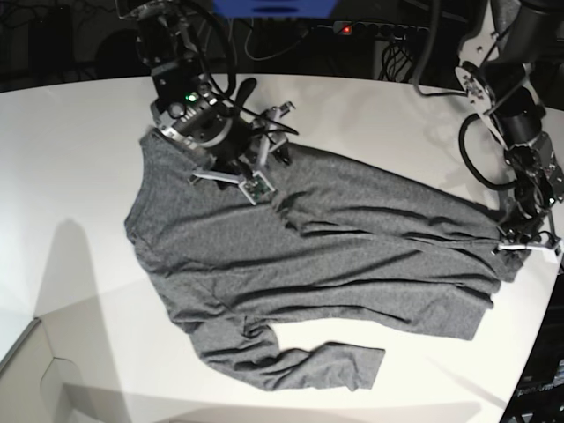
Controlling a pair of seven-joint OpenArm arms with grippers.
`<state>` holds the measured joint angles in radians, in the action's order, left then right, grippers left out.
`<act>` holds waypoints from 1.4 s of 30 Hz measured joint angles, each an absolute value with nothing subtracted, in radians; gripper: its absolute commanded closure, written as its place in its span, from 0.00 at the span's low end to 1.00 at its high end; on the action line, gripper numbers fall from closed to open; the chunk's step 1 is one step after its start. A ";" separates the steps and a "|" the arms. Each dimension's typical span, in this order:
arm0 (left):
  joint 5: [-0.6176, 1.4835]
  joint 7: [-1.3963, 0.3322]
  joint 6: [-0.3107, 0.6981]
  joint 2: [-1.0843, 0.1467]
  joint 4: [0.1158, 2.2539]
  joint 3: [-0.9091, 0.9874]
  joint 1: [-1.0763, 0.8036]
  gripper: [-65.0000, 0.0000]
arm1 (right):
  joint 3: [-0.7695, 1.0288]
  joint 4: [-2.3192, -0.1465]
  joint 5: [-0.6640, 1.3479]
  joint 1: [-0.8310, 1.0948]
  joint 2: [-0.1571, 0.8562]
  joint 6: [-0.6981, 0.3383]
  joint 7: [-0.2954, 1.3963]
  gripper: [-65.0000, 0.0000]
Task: Layout the t-shirt on the table in an organized manner, then fold the t-shirt properly
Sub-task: 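Hold the shirt with the left gripper and lift the collar with the right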
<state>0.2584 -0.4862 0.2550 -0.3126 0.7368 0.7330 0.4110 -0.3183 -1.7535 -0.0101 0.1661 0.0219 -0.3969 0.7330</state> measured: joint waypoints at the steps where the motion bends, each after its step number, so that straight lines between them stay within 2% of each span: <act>1: 0.259 -0.486 0.255 -0.313 0.737 0.733 0.411 1.00 | -0.318 -1.739 -0.009 0.164 0.022 -0.397 0.732 0.50; 10: 0.258 -0.486 0.255 -0.312 0.737 0.733 0.411 1.00 | -0.311 -1.704 -0.011 0.164 0.022 -0.397 0.734 0.51; 13: 0.258 -0.486 0.255 -0.311 0.737 0.733 0.411 1.00 | -0.312 -1.683 -0.010 0.162 0.022 -0.397 0.730 0.56; 16: 0.259 -0.486 0.255 -0.310 0.737 0.733 0.411 1.00 | -0.315 -1.654 -0.014 0.162 0.023 -0.400 0.738 0.64; 19: 0.258 -0.486 0.255 -0.310 0.737 0.733 0.411 1.00 | -0.311 -1.654 -0.011 0.161 0.022 -0.480 0.734 0.72; 22: 0.258 -0.486 0.255 -0.310 0.737 0.733 0.411 1.00 | -0.311 -1.654 -0.012 0.162 0.022 -0.509 0.734 0.81; 26: 0.258 -0.486 0.255 -0.310 0.737 0.733 0.411 1.00 | -0.311 -1.654 -0.012 0.162 0.022 -0.520 0.733 1.00; 42: 0.258 -0.487 0.255 -0.312 0.737 0.735 0.413 1.00 | -0.295 -1.720 -0.014 0.086 0.067 -0.527 0.748 1.00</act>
<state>0.2584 -0.4870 0.2550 -0.3122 0.7368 0.7349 0.4133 -0.2951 -1.7195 -0.0143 0.0860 0.0666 -0.5266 0.7483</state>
